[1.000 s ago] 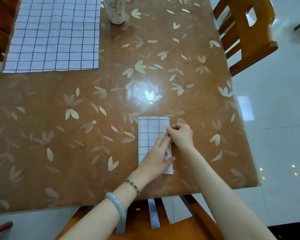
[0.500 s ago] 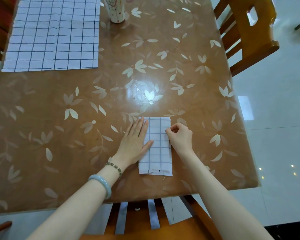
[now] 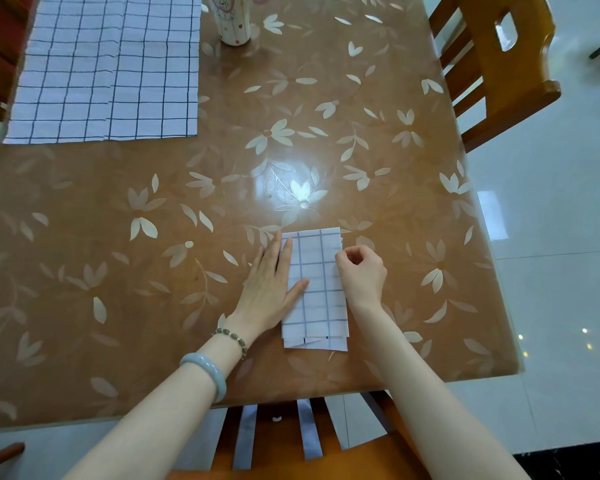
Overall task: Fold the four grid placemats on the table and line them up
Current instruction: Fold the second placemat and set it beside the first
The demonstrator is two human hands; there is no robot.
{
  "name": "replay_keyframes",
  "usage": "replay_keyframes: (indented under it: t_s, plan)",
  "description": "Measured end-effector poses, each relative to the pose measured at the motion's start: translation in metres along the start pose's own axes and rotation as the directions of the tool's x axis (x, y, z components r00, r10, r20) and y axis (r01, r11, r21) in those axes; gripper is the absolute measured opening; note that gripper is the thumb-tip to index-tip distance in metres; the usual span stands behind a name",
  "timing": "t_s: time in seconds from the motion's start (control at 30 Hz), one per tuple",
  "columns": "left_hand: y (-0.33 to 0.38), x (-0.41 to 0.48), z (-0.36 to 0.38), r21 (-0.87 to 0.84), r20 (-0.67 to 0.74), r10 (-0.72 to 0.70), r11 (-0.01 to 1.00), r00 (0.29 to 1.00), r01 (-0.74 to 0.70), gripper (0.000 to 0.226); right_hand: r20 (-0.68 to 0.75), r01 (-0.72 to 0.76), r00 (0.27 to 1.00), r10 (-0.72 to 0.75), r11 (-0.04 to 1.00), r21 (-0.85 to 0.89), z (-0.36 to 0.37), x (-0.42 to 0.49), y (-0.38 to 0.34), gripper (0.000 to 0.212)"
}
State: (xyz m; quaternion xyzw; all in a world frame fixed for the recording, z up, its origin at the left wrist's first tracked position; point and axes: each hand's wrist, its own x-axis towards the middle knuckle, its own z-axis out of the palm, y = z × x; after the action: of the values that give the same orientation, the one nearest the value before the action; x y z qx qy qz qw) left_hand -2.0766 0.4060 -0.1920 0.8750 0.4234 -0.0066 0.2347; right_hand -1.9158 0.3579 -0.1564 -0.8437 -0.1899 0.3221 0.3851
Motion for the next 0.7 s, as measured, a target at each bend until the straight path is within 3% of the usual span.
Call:
replay_keyframes:
  t_s: [0.2, 0.7]
  plan:
    - [0.0, 0.0, 0.0, -0.023, -0.009, -0.002, 1.0, 1.0, 0.001, 0.077, 0.002, -0.025, 1.0, 0.025, 0.998, 0.05, 0.0, 0.004, -0.001, 0.01]
    - [-0.004, 0.001, 0.01, 0.112, -0.008, 0.019, 0.994, 1.0, -0.018, 0.081, -0.029, 0.163, 0.985, -0.172, 0.966, -0.201, 0.004, 0.009, 0.019, 0.008]
